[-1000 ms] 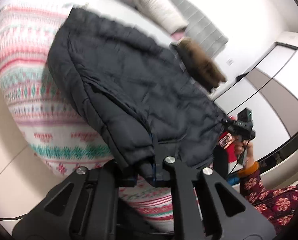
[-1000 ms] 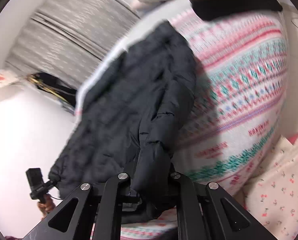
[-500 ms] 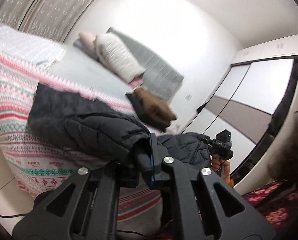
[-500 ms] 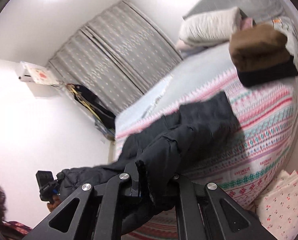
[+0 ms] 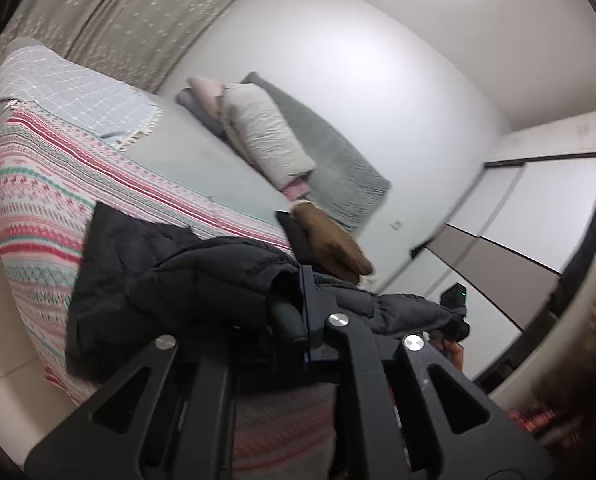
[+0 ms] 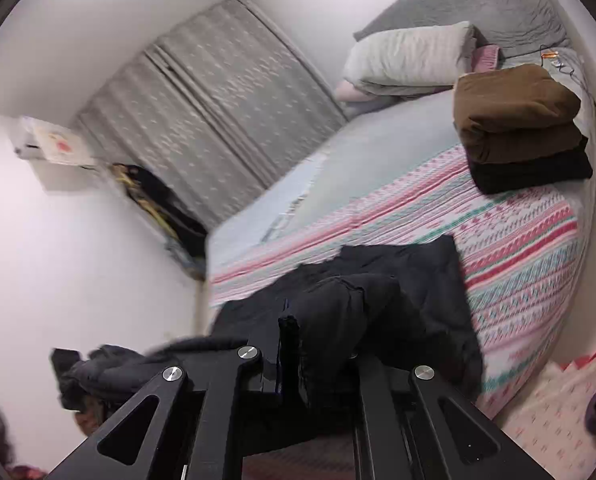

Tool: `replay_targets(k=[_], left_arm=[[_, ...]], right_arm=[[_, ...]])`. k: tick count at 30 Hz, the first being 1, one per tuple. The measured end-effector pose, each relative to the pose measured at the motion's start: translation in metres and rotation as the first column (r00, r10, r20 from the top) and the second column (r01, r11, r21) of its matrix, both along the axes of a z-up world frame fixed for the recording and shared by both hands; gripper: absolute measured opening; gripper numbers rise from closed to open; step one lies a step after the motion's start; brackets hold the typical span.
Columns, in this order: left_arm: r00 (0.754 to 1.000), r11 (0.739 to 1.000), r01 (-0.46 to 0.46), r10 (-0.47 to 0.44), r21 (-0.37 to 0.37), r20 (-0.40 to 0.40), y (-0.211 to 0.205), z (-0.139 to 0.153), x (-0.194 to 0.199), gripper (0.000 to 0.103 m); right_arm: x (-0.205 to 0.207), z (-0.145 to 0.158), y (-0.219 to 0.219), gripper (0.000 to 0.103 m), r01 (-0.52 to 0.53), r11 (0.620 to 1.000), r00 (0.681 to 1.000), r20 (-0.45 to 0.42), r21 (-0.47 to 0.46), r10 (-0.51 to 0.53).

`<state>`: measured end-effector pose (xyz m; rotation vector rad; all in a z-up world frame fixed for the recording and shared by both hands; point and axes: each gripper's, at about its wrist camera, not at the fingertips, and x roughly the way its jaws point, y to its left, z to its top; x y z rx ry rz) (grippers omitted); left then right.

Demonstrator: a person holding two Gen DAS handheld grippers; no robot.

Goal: Fold large clothes
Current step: 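Lift the jacket end with the right gripper while the left gripper grasps the other end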

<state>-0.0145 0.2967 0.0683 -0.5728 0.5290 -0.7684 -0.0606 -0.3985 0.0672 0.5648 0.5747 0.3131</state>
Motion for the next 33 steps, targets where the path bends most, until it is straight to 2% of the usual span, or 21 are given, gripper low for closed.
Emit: replay_targets(k=[5, 9, 11, 16, 20, 21, 23, 24, 25, 27, 28, 30, 33], left_arm=[[0.990, 0.998, -0.068, 0.069, 0.011, -0.125, -0.008, -0.022, 0.088, 0.011], [0.961, 0.986, -0.129, 0.151, 0.106, -0.231, -0.018, -0.062, 0.153, 0.011], [0.937, 0.977, -0.146, 0.187, 0.157, -0.294, -0.024, -0.094, 0.183, 0.011], [0.903, 0.973, -0.149, 0.206, 0.174, -0.377, -0.027, -0.151, 0.214, 0.013], [0.904, 0.977, -0.146, 0.195, 0.156, -0.379, -0.026, -0.159, 0.215, 0.014], [0.905, 0.976, -0.143, 0.196, 0.162, -0.377, -0.026, -0.157, 0.213, 0.016], [0.908, 0.969, -0.132, 0.202, 0.207, -0.366, -0.031, -0.145, 0.208, 0.029], [0.910, 0.966, -0.127, 0.205, 0.226, -0.361, -0.032, -0.140, 0.206, 0.048], [0.915, 0.958, -0.128, 0.214, 0.258, -0.341, -0.034, -0.131, 0.199, 0.064], [0.933, 0.936, -0.147, 0.239, 0.321, -0.269, -0.038, -0.113, 0.183, 0.072], [0.946, 0.911, -0.151, 0.245, 0.383, -0.211, -0.043, -0.102, 0.170, 0.074], [0.959, 0.867, -0.145, 0.242, 0.477, -0.150, -0.052, -0.092, 0.157, 0.075], [0.983, 0.769, -0.084, 0.170, 0.633, -0.076, -0.078, -0.087, 0.130, 0.075]], right_arm=[[0.083, -0.027, -0.010, 0.009, 0.054, 0.999, 0.997, -0.060, -0.001, -0.054], [0.141, -0.061, -0.011, 0.010, 0.069, 0.997, 0.988, -0.135, -0.025, -0.072], [0.163, -0.080, -0.010, 0.010, 0.076, 0.996, 0.981, -0.173, -0.056, -0.085], [0.205, -0.141, -0.015, 0.014, 0.071, 0.995, 0.960, -0.266, -0.071, -0.088], [0.209, -0.162, -0.016, 0.018, 0.070, 0.996, 0.957, -0.277, -0.060, -0.084], [0.208, -0.162, -0.016, 0.020, 0.068, 0.996, 0.957, -0.277, -0.060, -0.082], [0.203, -0.157, -0.016, 0.025, 0.064, 0.995, 0.957, -0.278, -0.080, -0.085], [0.199, -0.153, -0.016, 0.030, 0.061, 0.994, 0.958, -0.276, -0.091, -0.084], [0.194, -0.147, -0.015, 0.034, 0.057, 0.993, 0.959, -0.272, -0.106, -0.084], [0.182, -0.136, -0.013, 0.053, 0.049, 0.990, 0.963, -0.257, -0.133, -0.082], [0.174, -0.129, -0.012, 0.056, 0.041, 0.988, 0.968, -0.240, -0.149, -0.076], [0.158, -0.119, -0.008, 0.061, 0.020, 0.981, 0.975, -0.215, -0.191, -0.061], [0.140, -0.112, 0.006, 0.062, -0.033, 0.966, 0.976, -0.216, -0.256, -0.024]])
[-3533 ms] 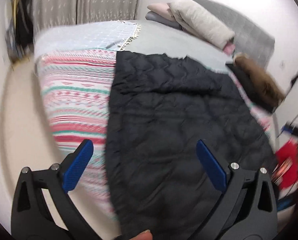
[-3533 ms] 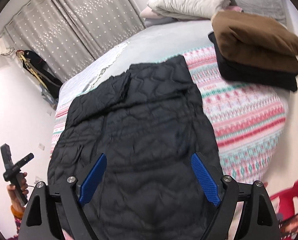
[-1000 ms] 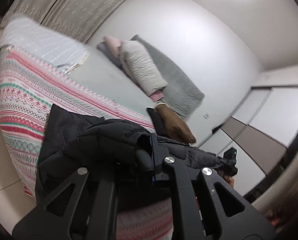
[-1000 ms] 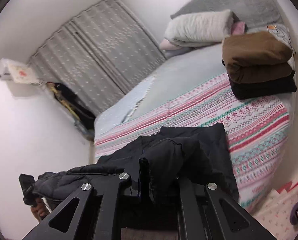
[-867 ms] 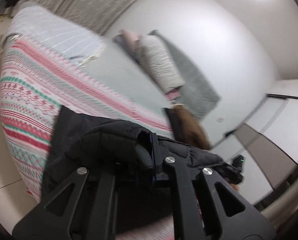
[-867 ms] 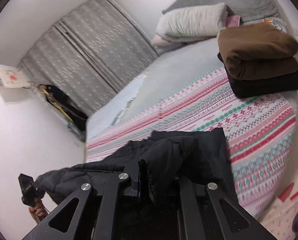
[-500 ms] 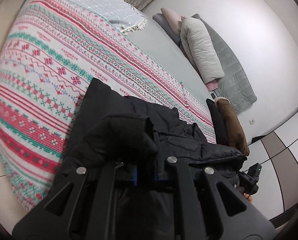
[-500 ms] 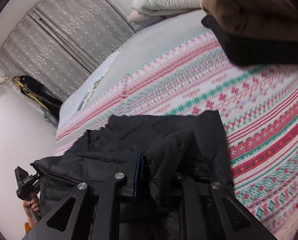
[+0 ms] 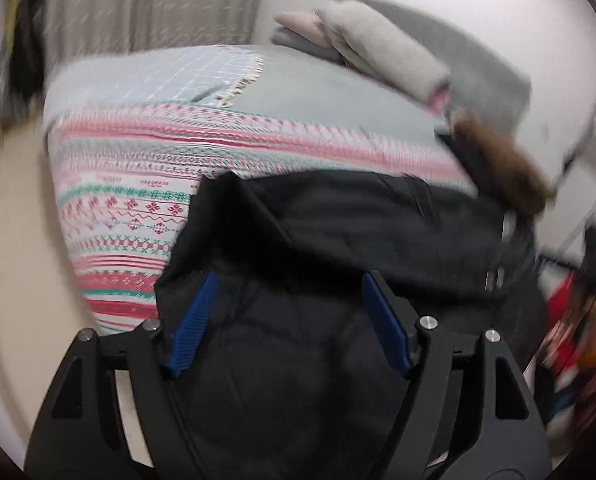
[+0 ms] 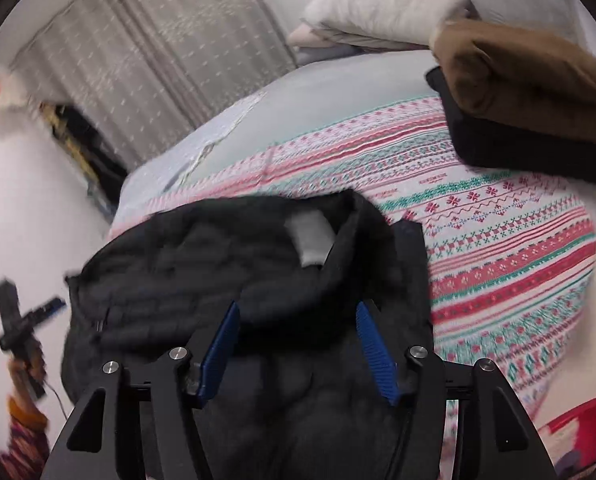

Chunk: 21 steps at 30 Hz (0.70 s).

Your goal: Fold large clothes

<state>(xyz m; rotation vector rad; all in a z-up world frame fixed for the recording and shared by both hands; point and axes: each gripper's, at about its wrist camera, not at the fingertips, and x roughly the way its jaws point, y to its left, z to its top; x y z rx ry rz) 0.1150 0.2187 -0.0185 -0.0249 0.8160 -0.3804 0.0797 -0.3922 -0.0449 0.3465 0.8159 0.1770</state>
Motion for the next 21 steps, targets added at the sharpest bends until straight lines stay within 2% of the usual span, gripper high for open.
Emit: replay_targets(k=[3, 4, 7, 10, 12, 15, 17, 19, 21], left_arm=[[0.994, 0.990, 0.109, -0.107, 0.091, -0.023, -0.024, -0.006, -0.013, 0.075], [0.986, 0.980, 0.164, -0.160, 0.114, -0.047, -0.037, -0.011, -0.015, 0.075], [0.970, 0.955, 0.242, -0.231, 0.169, -0.078, -0.066, -0.022, -0.009, 0.075], [0.958, 0.945, 0.280, -0.266, 0.170, -0.105, -0.088, -0.030, 0.011, 0.075], [0.956, 0.949, 0.284, -0.268, 0.137, -0.123, -0.097, -0.027, 0.030, 0.075], [0.963, 0.958, 0.257, -0.243, 0.125, -0.117, -0.102, -0.022, 0.054, 0.075], [0.977, 0.972, 0.202, -0.191, 0.121, -0.099, -0.099, -0.017, 0.074, 0.075], [0.996, 0.989, 0.076, -0.068, 0.127, -0.065, -0.079, -0.009, 0.097, 0.075], [0.998, 0.992, -0.031, 0.038, 0.120, -0.056, -0.057, -0.005, 0.108, 0.075]], right_arm=[[-0.008, -0.003, 0.028, 0.062, -0.092, 0.993, 0.995, -0.041, -0.073, 0.089], [-0.008, -0.006, 0.041, 0.062, -0.134, 0.985, 0.990, -0.058, -0.105, 0.128], [0.001, -0.013, 0.078, 0.062, -0.229, 0.949, 0.972, -0.105, -0.214, 0.211], [0.021, -0.019, 0.103, 0.062, -0.271, 0.917, 0.962, -0.118, -0.294, 0.247], [0.041, -0.020, 0.107, 0.062, -0.280, 0.921, 0.959, -0.125, -0.269, 0.255], [0.069, -0.014, 0.103, 0.062, -0.249, 0.936, 0.967, -0.114, -0.248, 0.227], [0.086, -0.007, 0.094, 0.062, -0.217, 0.949, 0.975, -0.089, -0.227, 0.201], [0.101, 0.000, 0.075, 0.062, -0.140, 0.970, 0.990, -0.061, -0.198, 0.130], [0.108, 0.008, 0.053, 0.062, -0.044, 0.978, 0.999, -0.033, -0.202, 0.038]])
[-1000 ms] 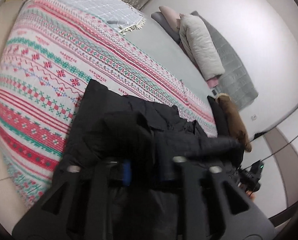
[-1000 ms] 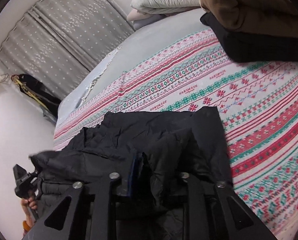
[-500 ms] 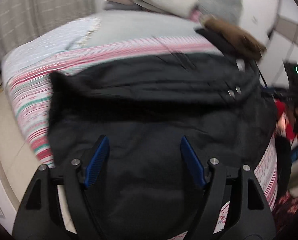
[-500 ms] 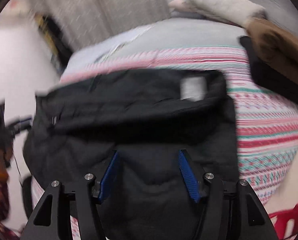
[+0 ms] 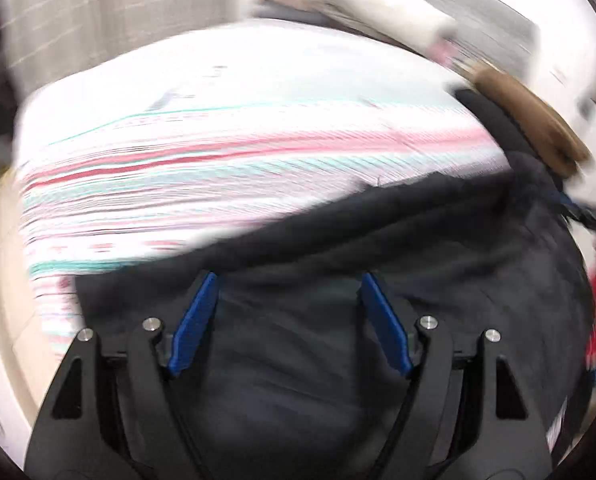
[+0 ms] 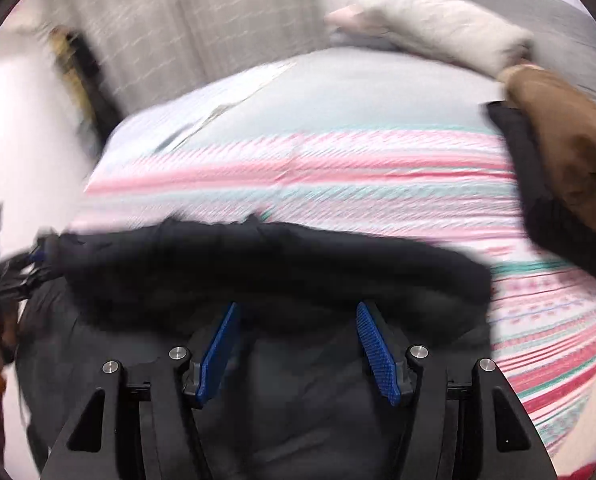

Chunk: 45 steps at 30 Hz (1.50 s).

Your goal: Fold large clothes

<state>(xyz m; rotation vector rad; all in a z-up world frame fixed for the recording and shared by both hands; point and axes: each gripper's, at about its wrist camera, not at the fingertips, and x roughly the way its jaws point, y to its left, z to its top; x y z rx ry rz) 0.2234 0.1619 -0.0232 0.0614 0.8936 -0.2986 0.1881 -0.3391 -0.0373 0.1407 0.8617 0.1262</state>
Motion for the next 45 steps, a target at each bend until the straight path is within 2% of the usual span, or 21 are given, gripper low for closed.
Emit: replay_targets(k=[2, 4, 8, 11, 12, 13, 14, 16, 17, 21, 24, 28, 30, 35, 38, 41, 45], left_arm=[[0.996, 0.995, -0.086, 0.085, -0.057, -0.015, 0.033, 0.005, 0.003, 0.075], [0.995, 0.988, -0.103, 0.101, -0.119, -0.021, 0.056, 0.006, -0.003, 0.075], [0.988, 0.980, -0.153, 0.147, -0.124, -0.057, 0.085, -0.004, -0.008, 0.075], [0.978, 0.968, -0.193, 0.176, -0.159, -0.113, 0.095, -0.020, -0.001, 0.075], [0.977, 0.960, -0.190, 0.164, -0.206, -0.137, 0.096, -0.024, -0.001, 0.071], [0.979, 0.954, -0.178, 0.146, -0.242, -0.142, 0.096, -0.025, -0.003, 0.054], [0.981, 0.951, -0.167, 0.133, -0.260, -0.142, 0.096, -0.027, -0.002, 0.044], [0.985, 0.958, -0.156, 0.133, -0.239, -0.112, 0.087, -0.023, -0.003, 0.014], [0.987, 0.964, -0.149, 0.133, -0.221, -0.086, 0.083, -0.018, -0.003, 0.011], [0.988, 0.961, -0.149, 0.153, -0.232, -0.002, 0.078, 0.003, -0.002, 0.009], [0.984, 0.953, -0.163, 0.176, -0.254, 0.031, 0.076, 0.014, 0.007, 0.009], [0.977, 0.959, -0.188, 0.205, -0.212, 0.065, 0.068, 0.012, 0.026, 0.009], [0.974, 0.961, -0.205, 0.220, -0.186, 0.060, 0.066, 0.003, 0.036, 0.009], [0.969, 0.968, -0.246, 0.247, -0.054, -0.002, 0.060, -0.034, 0.060, 0.013], [0.964, 0.964, -0.267, 0.267, -0.001, 0.002, 0.062, -0.038, 0.060, 0.026], [0.959, 0.958, -0.284, 0.283, 0.032, 0.028, 0.067, -0.030, 0.053, 0.038], [0.955, 0.954, -0.295, 0.292, 0.051, 0.047, 0.070, -0.012, 0.035, 0.065]], right_arm=[[-0.002, 0.007, -0.027, 0.062, 0.073, 0.997, 0.997, 0.020, 0.020, -0.074], [-0.011, 0.010, -0.050, 0.062, 0.102, 0.992, 0.994, 0.027, 0.070, -0.104], [-0.024, 0.001, -0.080, 0.070, 0.130, 0.982, 0.991, 0.011, 0.140, -0.133], [-0.022, -0.022, -0.089, 0.070, 0.156, 0.968, 0.987, -0.058, 0.198, -0.147], [-0.021, -0.027, -0.091, 0.070, 0.157, 0.964, 0.987, -0.074, 0.215, -0.144], [-0.021, -0.033, -0.090, 0.070, 0.154, 0.962, 0.987, -0.084, 0.227, -0.138], [-0.019, -0.038, -0.086, 0.066, 0.147, 0.961, 0.988, -0.088, 0.233, -0.130], [-0.021, -0.038, -0.077, 0.031, 0.142, 0.967, 0.989, -0.073, 0.211, -0.129], [-0.020, -0.037, -0.073, 0.011, 0.134, 0.970, 0.990, -0.063, 0.202, -0.123], [-0.020, -0.018, -0.070, 0.007, 0.153, 0.973, 0.987, 0.015, 0.175, -0.158], [-0.014, -0.003, -0.075, 0.006, 0.176, 0.969, 0.980, 0.059, 0.176, -0.189], [0.005, 0.002, -0.077, 0.006, 0.197, 0.971, 0.976, 0.063, 0.132, -0.207], [0.015, -0.005, -0.076, 0.006, 0.202, 0.974, 0.977, 0.045, 0.102, -0.207], [0.035, -0.041, -0.082, 0.007, 0.226, 0.972, 0.973, -0.052, 0.063, -0.223], [0.035, -0.053, -0.085, 0.010, 0.242, 0.970, 0.968, -0.081, 0.032, -0.239], [0.028, -0.053, -0.090, 0.025, 0.275, 0.961, 0.959, -0.077, 0.005, -0.274], [0.013, -0.034, -0.095, 0.038, 0.328, 0.945, 0.944, -0.044, -0.021, -0.328]])
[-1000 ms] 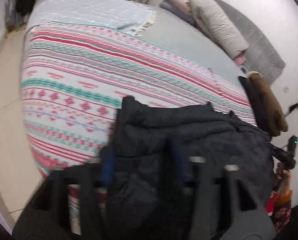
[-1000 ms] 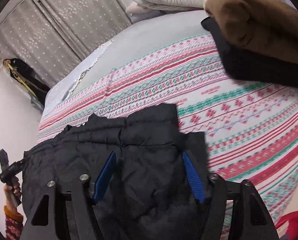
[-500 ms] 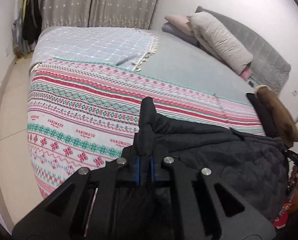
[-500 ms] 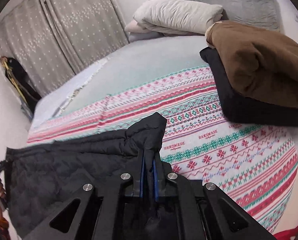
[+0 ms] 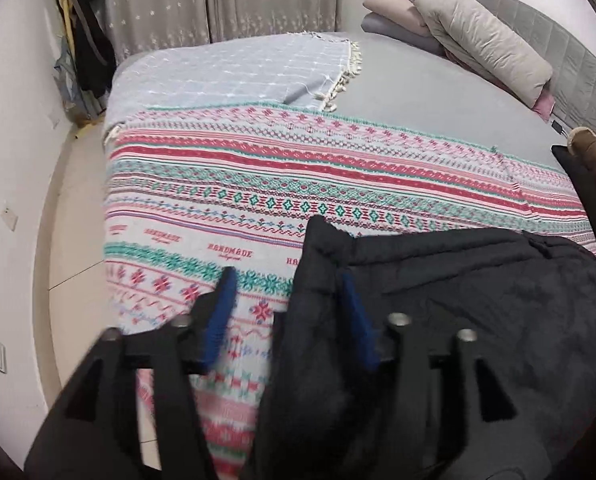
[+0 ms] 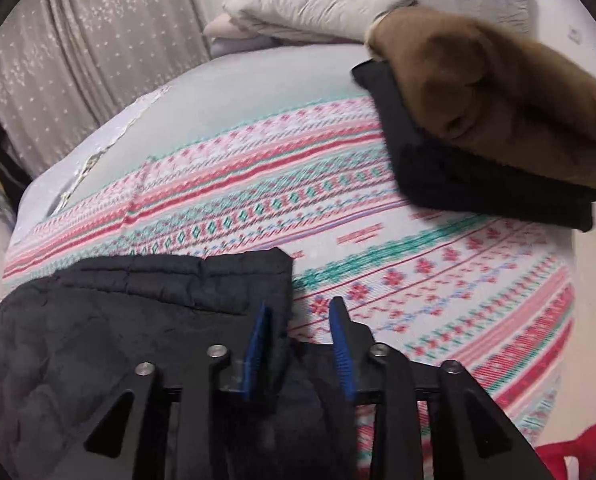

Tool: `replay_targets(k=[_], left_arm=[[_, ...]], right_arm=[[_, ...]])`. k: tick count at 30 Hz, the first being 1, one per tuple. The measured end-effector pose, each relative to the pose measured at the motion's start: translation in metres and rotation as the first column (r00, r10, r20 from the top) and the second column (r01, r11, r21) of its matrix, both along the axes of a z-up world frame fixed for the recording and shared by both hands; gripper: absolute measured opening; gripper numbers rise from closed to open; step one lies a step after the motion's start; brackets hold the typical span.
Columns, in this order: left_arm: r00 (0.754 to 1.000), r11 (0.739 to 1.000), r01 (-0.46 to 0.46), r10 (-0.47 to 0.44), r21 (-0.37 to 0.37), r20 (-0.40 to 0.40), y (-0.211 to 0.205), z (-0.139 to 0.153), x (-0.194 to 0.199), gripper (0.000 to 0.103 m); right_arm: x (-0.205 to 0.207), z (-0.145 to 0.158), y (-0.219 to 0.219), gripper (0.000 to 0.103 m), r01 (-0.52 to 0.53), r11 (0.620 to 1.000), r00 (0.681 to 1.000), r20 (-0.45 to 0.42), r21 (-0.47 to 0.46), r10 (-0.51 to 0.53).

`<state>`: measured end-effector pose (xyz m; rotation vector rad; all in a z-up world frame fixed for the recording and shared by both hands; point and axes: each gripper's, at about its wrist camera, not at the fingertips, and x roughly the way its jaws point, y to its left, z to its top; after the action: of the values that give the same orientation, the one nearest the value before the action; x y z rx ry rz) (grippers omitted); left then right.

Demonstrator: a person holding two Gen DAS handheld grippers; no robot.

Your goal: Fold large clothes

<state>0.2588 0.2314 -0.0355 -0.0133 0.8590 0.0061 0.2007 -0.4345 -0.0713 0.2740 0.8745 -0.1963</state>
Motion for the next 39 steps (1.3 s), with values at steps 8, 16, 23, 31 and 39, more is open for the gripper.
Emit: replay_targets(k=[8, 16, 23, 31, 39], left_arm=[[0.988, 0.982, 0.132, -0.120, -0.134, 0.095, -0.048, 0.038, -0.059, 0.085], [0.968, 0.965, 0.253, -0.251, -0.077, 0.024, -0.098, -0.018, -0.082, 0.089], [0.997, 0.996, 0.075, -0.074, -0.039, 0.021, -0.020, -0.022, -0.098, 0.089], [0.996, 0.952, -0.075, 0.056, -0.297, -0.071, 0.052, -0.008, -0.152, 0.089], [0.983, 0.830, -0.171, 0.107, -0.531, -0.150, 0.069, -0.040, -0.205, 0.089]], right_arm=[[-0.033, 0.048, 0.047, 0.059, -0.088, 0.996, 0.988, 0.128, -0.003, 0.088], [-0.038, 0.016, 0.119, 0.064, -0.269, 0.961, 0.961, 0.091, 0.062, 0.263], [-0.069, -0.012, 0.041, 0.064, -0.072, 0.996, 0.996, 0.061, 0.054, 0.068], [-0.117, 0.020, 0.030, 0.066, 0.003, 0.995, 0.994, 0.110, 0.097, -0.014], [-0.152, 0.040, 0.099, 0.072, -0.108, 0.993, 0.982, 0.161, 0.038, 0.100]])
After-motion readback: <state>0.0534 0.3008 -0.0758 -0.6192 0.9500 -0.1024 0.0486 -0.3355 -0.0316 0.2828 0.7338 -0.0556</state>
